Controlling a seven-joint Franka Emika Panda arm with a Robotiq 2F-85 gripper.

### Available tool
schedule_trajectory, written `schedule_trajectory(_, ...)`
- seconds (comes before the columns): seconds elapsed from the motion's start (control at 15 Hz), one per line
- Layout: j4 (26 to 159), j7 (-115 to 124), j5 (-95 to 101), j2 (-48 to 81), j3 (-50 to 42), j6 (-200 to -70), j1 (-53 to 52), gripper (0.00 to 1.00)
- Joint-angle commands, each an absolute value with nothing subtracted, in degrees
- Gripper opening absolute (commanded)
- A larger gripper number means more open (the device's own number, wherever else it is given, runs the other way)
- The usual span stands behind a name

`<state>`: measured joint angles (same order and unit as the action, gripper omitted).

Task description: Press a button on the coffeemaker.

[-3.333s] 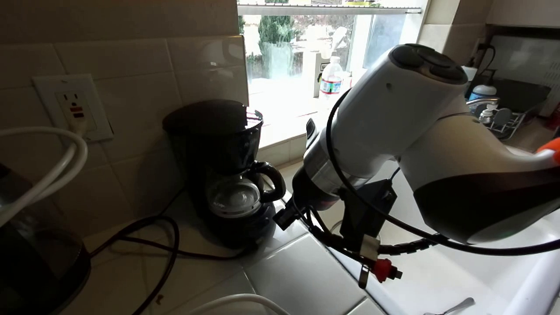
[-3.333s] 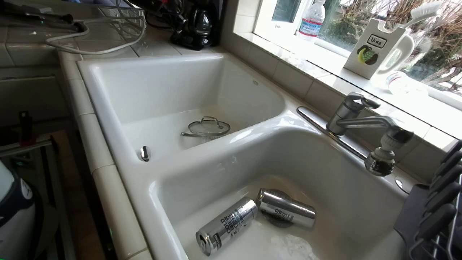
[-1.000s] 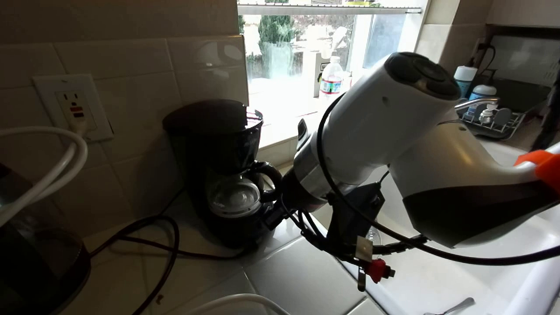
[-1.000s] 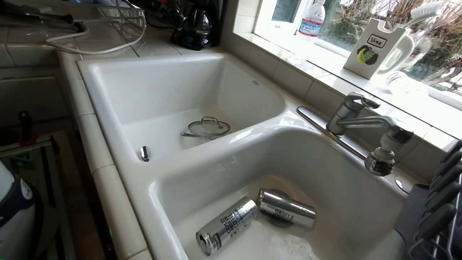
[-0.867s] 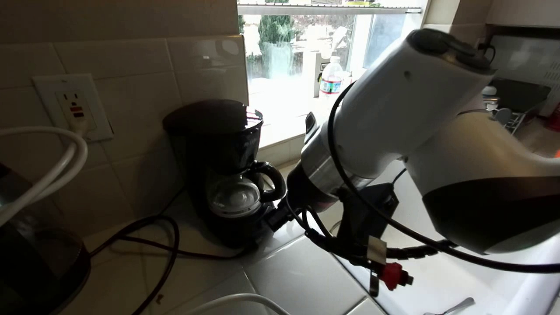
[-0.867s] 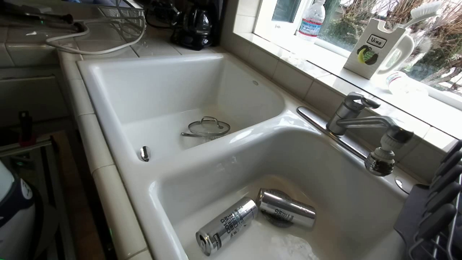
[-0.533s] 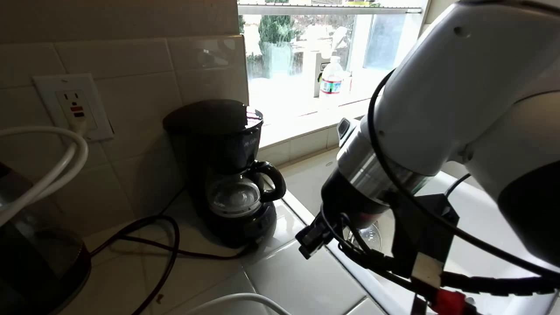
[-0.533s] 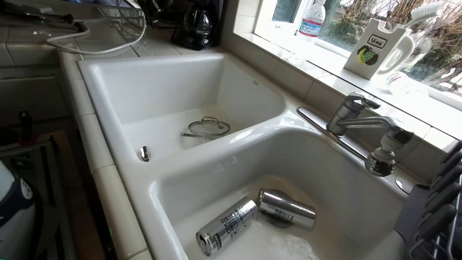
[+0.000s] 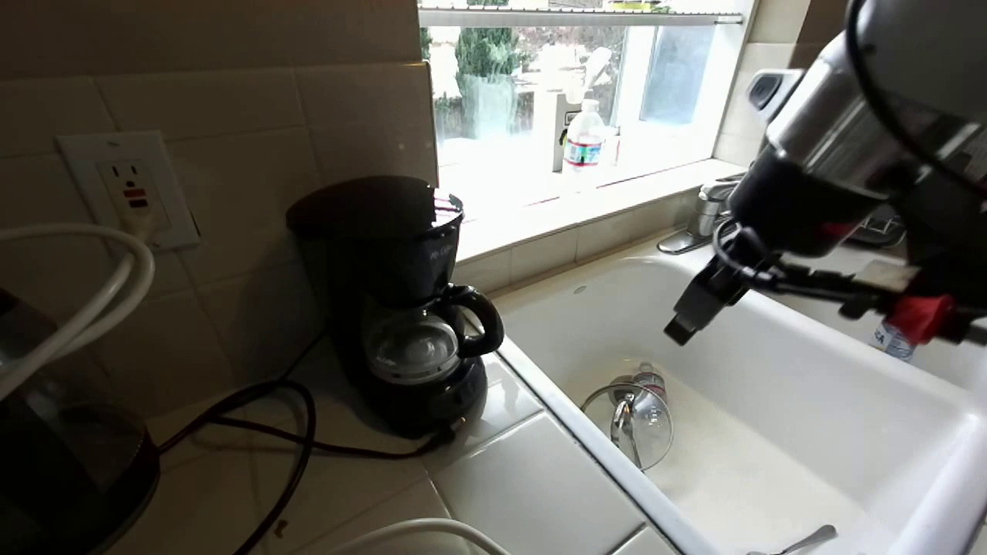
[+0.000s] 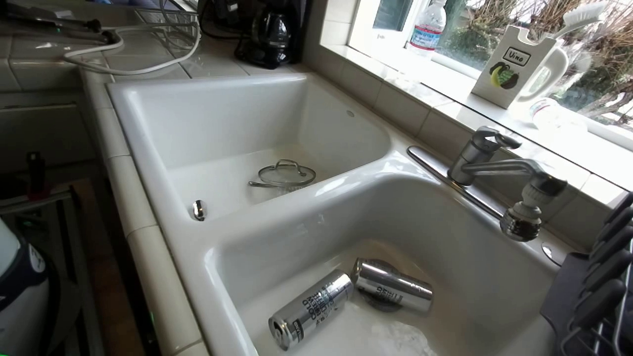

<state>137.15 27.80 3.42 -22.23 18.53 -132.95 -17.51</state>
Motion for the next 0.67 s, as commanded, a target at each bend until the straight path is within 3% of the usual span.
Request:
schedule_trajectory(0.0,139.2,15.2,1.4,-34.9,14.4,-123.9,-17.3,0.69)
schedule_trajectory(0.27,135.9,1.5,2.6,-45.5,9.6,-112.9,-17.4,0.99)
schedule_trajectory(0.53,132.7,-11.6,-0.1,-49.4,5.5,-110.0,-20.3,1.00)
schedule_trajectory(0.6,133.1,-7.2,1.2,-48.4,8.1,-111.1,-17.0,1.00)
